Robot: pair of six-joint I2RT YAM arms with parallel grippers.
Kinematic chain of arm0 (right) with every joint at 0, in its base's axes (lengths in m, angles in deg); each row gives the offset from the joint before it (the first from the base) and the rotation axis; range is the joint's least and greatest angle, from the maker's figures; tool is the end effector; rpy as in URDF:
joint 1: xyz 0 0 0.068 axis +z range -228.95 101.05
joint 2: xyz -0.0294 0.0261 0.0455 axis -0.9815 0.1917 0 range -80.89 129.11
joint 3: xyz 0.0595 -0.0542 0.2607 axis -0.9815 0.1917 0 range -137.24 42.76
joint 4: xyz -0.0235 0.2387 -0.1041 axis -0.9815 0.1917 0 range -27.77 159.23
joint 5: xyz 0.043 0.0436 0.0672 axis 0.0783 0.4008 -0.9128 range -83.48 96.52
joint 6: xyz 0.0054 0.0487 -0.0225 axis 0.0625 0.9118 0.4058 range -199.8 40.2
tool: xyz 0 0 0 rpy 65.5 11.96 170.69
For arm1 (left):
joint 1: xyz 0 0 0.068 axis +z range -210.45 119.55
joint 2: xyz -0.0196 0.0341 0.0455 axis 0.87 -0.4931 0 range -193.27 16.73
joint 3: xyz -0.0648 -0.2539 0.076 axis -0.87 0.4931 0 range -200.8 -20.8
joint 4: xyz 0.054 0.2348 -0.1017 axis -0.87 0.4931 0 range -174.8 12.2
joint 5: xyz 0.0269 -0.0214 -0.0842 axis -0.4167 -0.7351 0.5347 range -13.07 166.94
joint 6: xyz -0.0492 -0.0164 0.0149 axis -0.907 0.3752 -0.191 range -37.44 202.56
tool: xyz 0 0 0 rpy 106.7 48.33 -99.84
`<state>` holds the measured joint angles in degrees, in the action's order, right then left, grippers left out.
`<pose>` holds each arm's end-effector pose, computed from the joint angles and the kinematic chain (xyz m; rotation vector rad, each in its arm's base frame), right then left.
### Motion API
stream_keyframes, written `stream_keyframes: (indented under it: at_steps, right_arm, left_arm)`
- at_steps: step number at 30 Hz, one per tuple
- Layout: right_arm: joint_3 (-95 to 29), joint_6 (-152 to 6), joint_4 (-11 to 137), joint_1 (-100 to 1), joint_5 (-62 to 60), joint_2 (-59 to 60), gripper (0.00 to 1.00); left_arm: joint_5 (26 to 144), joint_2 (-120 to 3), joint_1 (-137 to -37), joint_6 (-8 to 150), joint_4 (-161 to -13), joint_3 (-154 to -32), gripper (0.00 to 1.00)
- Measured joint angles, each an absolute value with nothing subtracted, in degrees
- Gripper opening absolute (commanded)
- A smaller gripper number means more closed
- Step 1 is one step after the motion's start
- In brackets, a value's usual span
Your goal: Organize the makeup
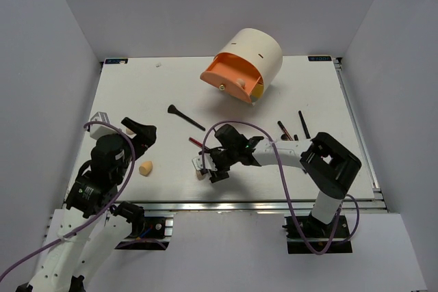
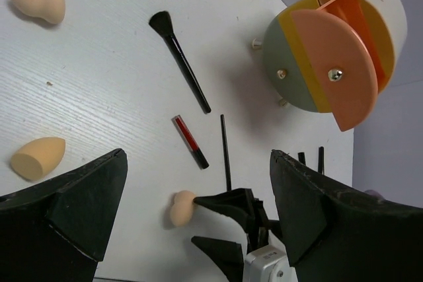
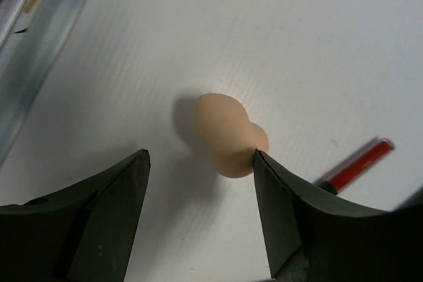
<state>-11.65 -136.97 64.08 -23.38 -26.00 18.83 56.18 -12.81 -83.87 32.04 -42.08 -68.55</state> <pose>0.1822 0.2998 0.1654 -2.0698 1.0596 0.6608 0.0986 -0.0290 0.3327 -0.6930 1.8766 -0.4777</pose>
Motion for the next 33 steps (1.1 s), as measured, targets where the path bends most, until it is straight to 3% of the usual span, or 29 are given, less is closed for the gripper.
stream_keyframes:
  at_steps: [27, 31, 33]
  right_arm:
    - [-18.34, -129.54, 58.68, -22.52, -22.19, 25.78, 0.59]
    - [-21.33, -126.85, 57.48, -22.42, -22.08, 27.34, 0.5]
    - [-22.05, -126.15, 57.08, -22.31, -22.1, 28.01, 0.4]
  left_arm:
    - [57.08, -13.16, -83.87, 29.35, -41.47, -64.37, 0.98]
    - [57.08, -13.18, -83.87, 29.07, -41.51, -64.37, 0.98]
    - [57.08, -13.21, -83.87, 28.94, -41.51, -64.35, 0.98]
